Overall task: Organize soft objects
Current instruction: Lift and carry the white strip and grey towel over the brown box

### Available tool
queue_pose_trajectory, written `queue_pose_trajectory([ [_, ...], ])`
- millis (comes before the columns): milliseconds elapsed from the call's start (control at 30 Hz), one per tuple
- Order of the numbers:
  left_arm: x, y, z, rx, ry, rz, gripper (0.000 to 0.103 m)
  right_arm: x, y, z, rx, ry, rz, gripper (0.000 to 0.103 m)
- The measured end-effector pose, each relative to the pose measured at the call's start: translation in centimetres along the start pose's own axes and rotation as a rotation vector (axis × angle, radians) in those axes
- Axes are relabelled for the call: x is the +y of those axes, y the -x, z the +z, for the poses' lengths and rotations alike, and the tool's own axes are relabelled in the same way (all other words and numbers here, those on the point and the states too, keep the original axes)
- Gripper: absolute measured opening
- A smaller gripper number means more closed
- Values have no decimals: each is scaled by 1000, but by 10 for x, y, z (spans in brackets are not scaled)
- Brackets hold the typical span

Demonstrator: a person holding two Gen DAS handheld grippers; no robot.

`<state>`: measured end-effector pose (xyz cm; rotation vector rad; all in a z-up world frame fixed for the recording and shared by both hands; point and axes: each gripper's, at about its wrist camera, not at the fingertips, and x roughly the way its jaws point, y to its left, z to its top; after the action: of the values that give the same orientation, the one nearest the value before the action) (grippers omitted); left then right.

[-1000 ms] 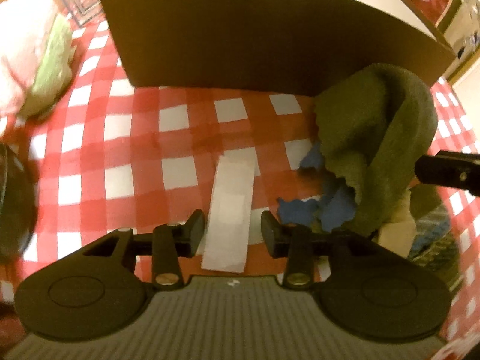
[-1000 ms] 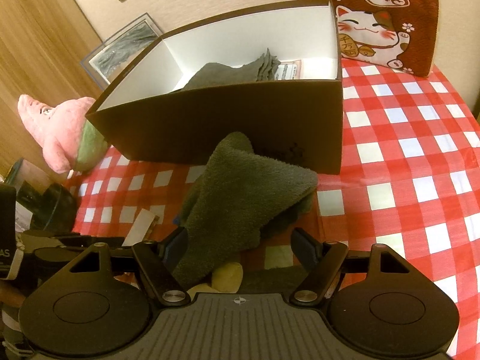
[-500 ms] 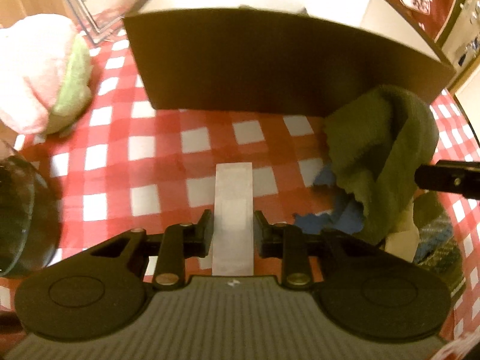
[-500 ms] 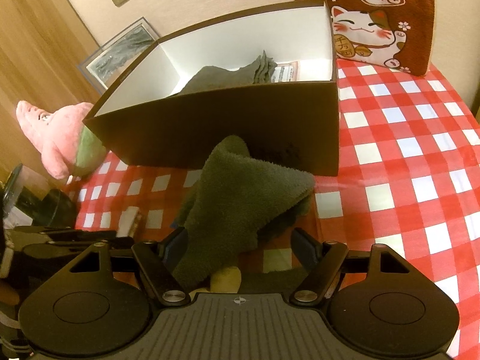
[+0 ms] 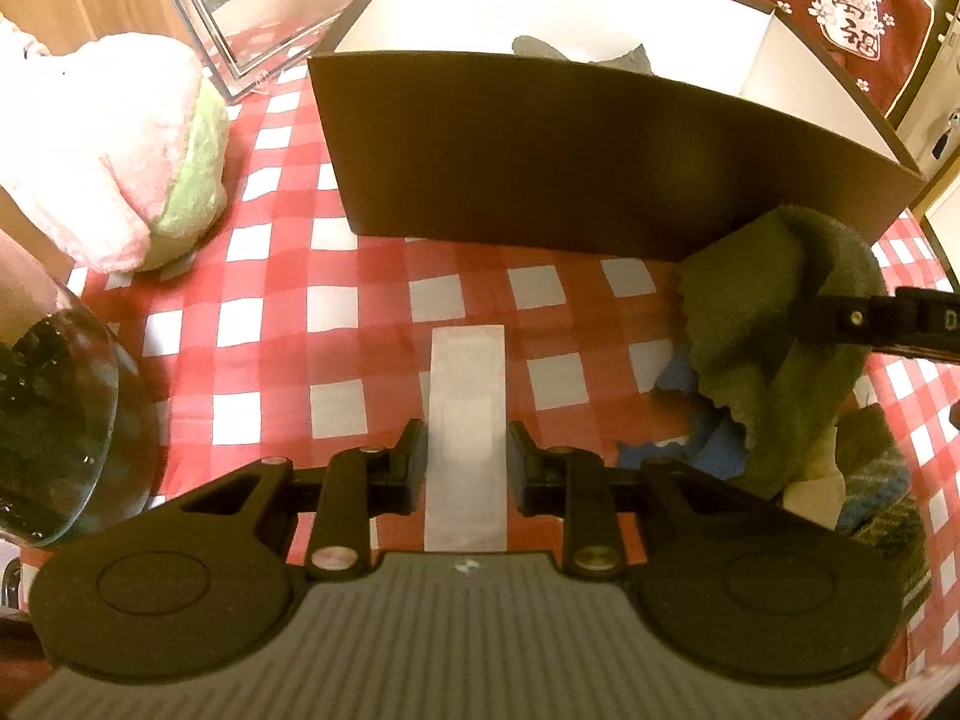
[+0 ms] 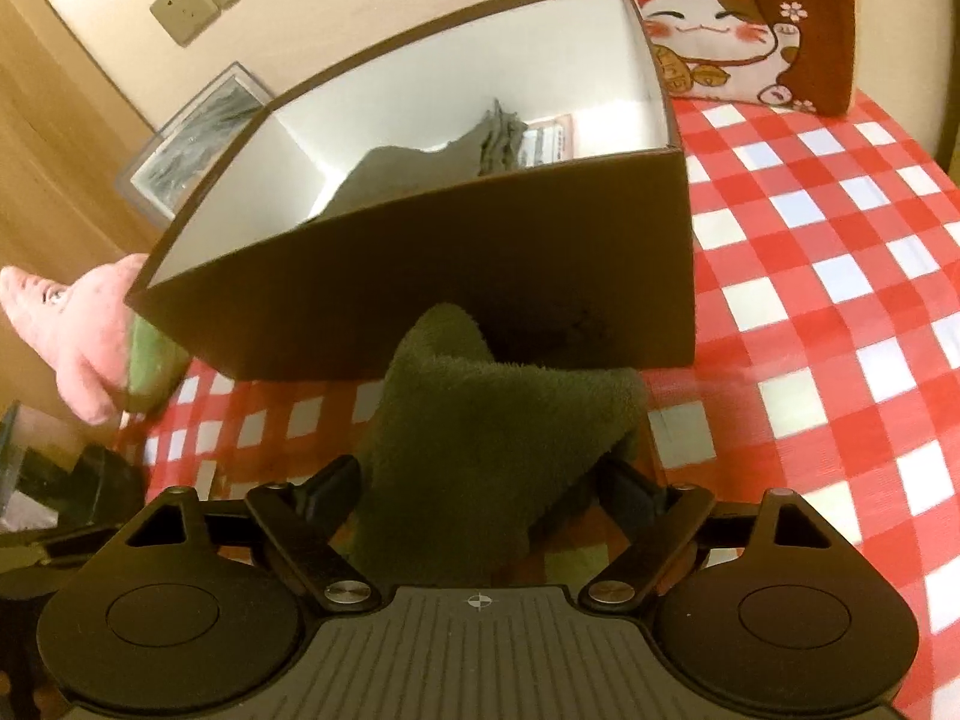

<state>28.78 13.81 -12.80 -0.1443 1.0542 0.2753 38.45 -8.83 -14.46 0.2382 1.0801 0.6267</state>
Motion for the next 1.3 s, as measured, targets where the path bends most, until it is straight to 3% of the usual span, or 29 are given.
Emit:
queue_pose_trajectory([
  [33,-1,2,0,-3,1,0,26,1,0,0,-17,11,2,82],
  [100,-1,4,0,-6,2,0,26,6,1,1,-35,68,7,51],
  [200,-2,5,0,-9,4,4,26,13,2,-1,-34,166,0,23],
  [267,-3,8,0,-11,5,5,26,16,4,-5,-44,212,-4,19],
  [767,-7,49,0,-90,4,20,26,38,70,3,-191,288,100,16],
  [1300,-22,98,9,-191,-21,13,26,50,141,14,-314,337,100,17],
])
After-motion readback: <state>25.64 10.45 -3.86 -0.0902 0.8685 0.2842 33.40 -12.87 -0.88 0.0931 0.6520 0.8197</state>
